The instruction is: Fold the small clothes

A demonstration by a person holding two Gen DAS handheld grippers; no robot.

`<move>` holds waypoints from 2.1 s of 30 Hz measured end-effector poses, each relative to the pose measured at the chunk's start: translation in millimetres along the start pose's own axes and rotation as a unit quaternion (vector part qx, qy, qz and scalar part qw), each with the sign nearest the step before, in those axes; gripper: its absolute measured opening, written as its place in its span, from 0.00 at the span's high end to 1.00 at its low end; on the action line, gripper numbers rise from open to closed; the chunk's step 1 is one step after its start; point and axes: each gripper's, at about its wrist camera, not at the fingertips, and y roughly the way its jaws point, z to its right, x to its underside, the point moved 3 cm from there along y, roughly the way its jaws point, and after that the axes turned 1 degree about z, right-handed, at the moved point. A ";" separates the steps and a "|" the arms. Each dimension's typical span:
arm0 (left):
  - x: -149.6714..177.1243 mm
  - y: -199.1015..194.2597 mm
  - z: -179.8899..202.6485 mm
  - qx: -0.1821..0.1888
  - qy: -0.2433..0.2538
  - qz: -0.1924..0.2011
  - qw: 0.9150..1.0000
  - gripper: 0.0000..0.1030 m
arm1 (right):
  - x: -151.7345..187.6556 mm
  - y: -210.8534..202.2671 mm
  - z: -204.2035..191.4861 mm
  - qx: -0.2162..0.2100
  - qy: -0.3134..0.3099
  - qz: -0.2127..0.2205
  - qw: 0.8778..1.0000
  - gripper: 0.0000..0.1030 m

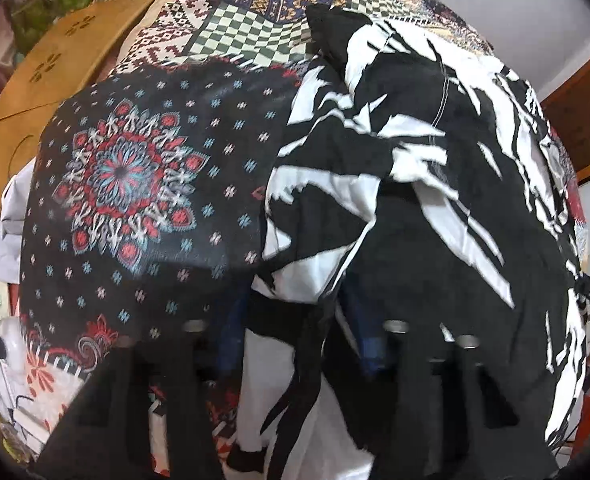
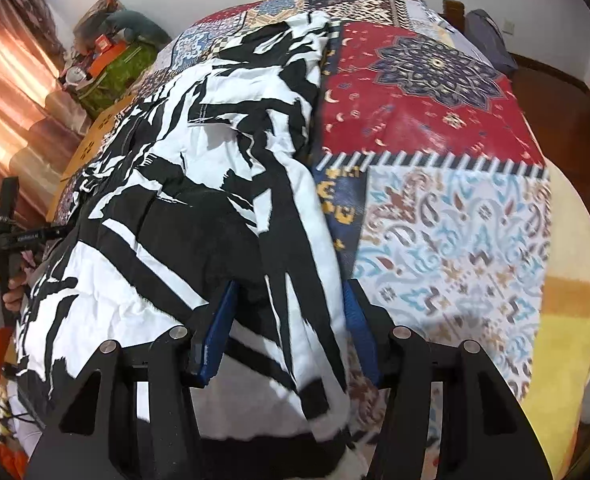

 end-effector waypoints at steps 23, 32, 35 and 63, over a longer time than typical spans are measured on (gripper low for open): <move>-22.9 -20.4 -7.2 -0.067 0.023 0.034 0.997 0.57 | -8.4 -12.6 -1.2 0.020 -0.017 0.014 1.000 0.73; 45.2 -39.8 -40.0 -0.050 0.000 0.004 0.999 0.53 | 40.8 -37.8 12.4 0.030 0.017 -0.008 0.999 0.68; 66.7 -47.3 -42.4 -0.043 -0.003 0.001 0.999 0.51 | 58.1 -41.6 8.7 0.027 0.021 -0.015 0.999 0.68; 91.1 -111.3 -21.4 -0.037 -0.003 0.077 0.996 0.99 | 72.0 -76.8 -15.8 -0.006 0.023 0.063 0.998 0.97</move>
